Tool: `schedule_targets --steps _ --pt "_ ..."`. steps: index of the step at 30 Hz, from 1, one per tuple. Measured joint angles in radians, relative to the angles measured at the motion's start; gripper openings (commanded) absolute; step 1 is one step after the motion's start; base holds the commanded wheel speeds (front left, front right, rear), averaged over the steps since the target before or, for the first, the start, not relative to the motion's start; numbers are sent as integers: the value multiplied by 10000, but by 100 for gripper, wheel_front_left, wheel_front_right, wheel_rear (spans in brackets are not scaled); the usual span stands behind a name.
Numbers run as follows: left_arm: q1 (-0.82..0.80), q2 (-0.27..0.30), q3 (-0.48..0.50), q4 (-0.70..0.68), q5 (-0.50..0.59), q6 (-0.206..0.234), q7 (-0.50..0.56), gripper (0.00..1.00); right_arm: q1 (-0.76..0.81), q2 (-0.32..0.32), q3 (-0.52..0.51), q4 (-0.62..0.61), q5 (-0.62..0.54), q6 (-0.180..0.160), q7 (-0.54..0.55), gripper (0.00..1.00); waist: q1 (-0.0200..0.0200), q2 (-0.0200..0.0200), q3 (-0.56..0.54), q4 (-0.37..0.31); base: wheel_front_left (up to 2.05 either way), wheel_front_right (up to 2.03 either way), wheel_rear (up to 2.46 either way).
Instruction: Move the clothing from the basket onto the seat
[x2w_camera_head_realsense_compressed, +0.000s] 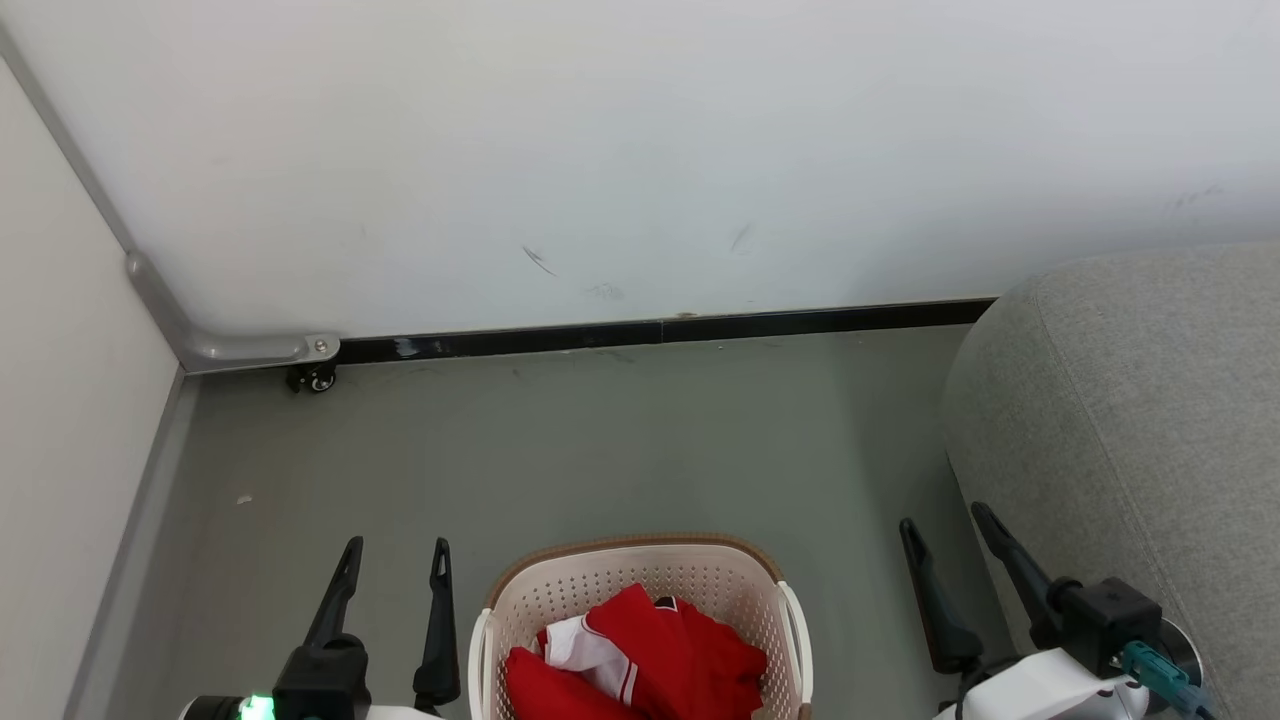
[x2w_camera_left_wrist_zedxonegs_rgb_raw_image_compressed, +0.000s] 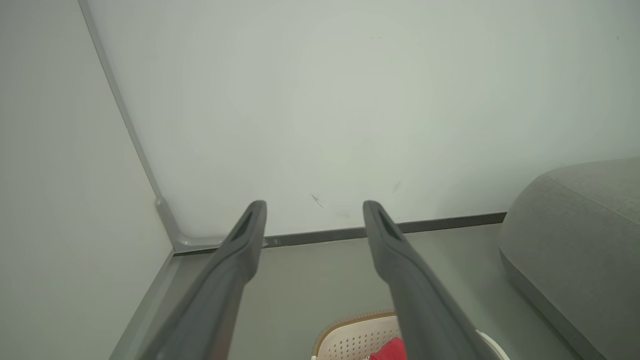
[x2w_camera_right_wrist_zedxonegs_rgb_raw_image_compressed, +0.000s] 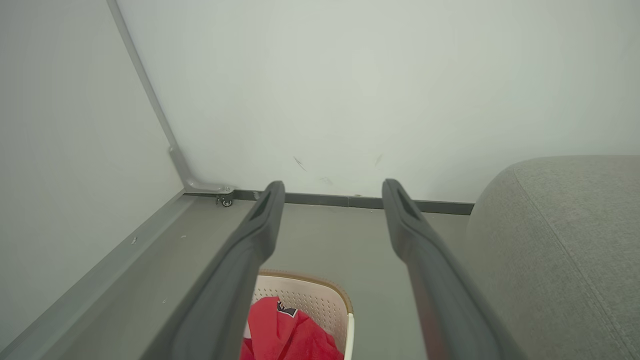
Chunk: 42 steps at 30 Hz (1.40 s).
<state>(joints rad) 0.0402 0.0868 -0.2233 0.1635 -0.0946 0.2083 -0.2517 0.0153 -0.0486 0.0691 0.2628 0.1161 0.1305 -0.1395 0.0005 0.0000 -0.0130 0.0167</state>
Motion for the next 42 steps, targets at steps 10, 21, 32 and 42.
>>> schedule_targets --steps 10,21,32,42 --pt "0 -12 44 33 2 29 0 100 40 6 2 -10 109 0 0 100 0 0 24 -19 0 0 0" --pt "-2 -33 75 79 2 38 0 100 42 8 8 -61 219 0 -2 100 -1 0 54 -19 0 0 0" --pt "-3 -50 98 102 4 115 0 100 41 8 12 -113 257 0 -15 100 -1 0 125 -44 0 0 0" --pt "-20 -38 35 153 27 77 0 100 40 8 -2 -313 255 0 -73 100 -2 0 302 -84 0 0 0"
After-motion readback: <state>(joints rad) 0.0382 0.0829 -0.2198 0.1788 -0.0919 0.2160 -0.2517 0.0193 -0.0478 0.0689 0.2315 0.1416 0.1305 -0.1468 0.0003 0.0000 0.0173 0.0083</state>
